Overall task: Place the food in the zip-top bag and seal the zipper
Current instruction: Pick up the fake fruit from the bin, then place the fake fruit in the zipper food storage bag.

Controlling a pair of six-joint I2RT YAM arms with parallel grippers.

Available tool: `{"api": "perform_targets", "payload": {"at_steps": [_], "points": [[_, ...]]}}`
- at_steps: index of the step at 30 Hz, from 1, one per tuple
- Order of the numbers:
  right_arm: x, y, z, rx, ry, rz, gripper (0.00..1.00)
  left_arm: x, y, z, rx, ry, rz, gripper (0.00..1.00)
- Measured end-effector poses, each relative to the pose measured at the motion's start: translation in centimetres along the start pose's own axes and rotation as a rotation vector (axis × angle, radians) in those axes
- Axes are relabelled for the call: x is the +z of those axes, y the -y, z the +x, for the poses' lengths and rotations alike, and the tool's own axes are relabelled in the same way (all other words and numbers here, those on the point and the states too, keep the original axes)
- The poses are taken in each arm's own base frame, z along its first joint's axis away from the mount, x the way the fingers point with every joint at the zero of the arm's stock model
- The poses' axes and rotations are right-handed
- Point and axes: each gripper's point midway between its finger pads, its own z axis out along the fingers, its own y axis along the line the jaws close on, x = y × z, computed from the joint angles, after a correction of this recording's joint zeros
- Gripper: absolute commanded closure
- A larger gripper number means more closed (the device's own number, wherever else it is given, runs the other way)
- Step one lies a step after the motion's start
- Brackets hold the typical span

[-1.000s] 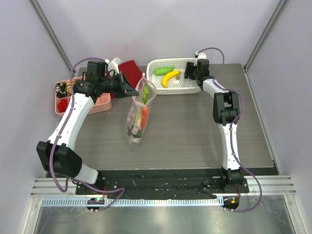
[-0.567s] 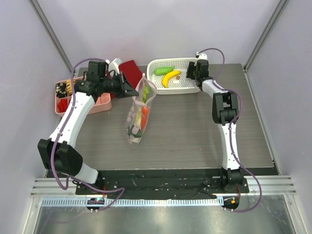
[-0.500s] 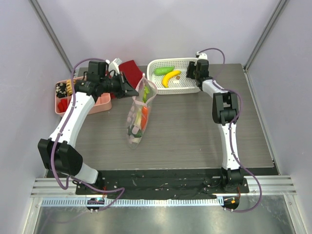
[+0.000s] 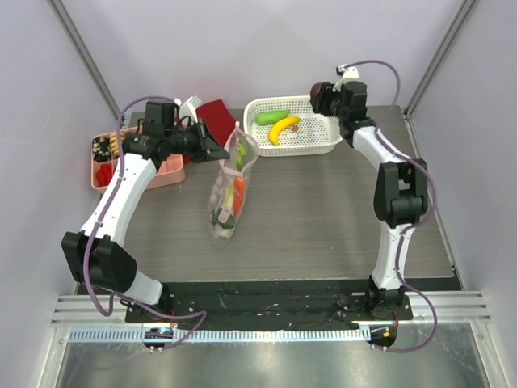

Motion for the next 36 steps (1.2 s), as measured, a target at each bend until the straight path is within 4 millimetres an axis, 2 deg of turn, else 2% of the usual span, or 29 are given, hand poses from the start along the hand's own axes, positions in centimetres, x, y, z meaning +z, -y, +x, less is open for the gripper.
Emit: {"api": "perform_targets", "payload": {"at_steps": [4,7,10,13,16,20,22,27,30,31,34,36], "points": [[-5.1,-4.2,-6.1,-0.021,0.093,-0.14,0.86,-0.2,0.2,0.0,0.007,0.005,0.003,1.0],[-9.2,-7.7,-9.1,-0.038,0.138,-0.254,0.86,-0.4,0.3,0.1,0.011,0.008,0.005,1.0],[-13.5,-12.5,-11.0,-0.064,0.167,-0.393,0.85,-0.4,0.3,0.1,0.015,0.007,0.005,1.0],[-17.6,-18.6,-11.5,-0.103,0.173,-0.554,0.86,-0.4,0.4,0.2,0.033,0.005,0.008,1.0],[-21.4,-24.3,-10.8,-0.15,0.156,-0.712,0.85,-0.5,0.7,0.4,0.049,0.002,0.013,1.0],[-24.6,-29.2,-8.4,-0.218,0.104,-0.863,0.85,-0.8,1.3,0.7,0.078,0.003,0.026,1.0],[-25.2,-30.2,-6.9,-0.24,0.062,-0.895,0.83,-1.0,1.7,0.8,0.091,0.004,0.032,1.0],[-25.6,-30.5,-3.2,-0.284,-0.059,-0.916,0.74,-1.7,2.5,0.9,0.113,0.017,0.048,1.0],[-26.1,-30.8,-1.4,-0.312,-0.115,-0.936,0.58,-2.2,2.9,0.9,0.124,0.028,0.054,1.0],[-26.5,-31.1,-0.9,-0.322,-0.131,-0.949,0.45,-2.3,3.1,0.9,0.127,0.031,0.055,1.0],[-27.3,-31.7,0.1,-0.342,-0.16,-0.986,0.25,-2.4,3.2,0.8,0.133,0.035,0.057,1.0],[-27.7,-32.0,0.5,-0.345,-0.171,-1.003,0.21,-2.4,3.2,0.8,0.135,0.035,0.057,1.0]]}}
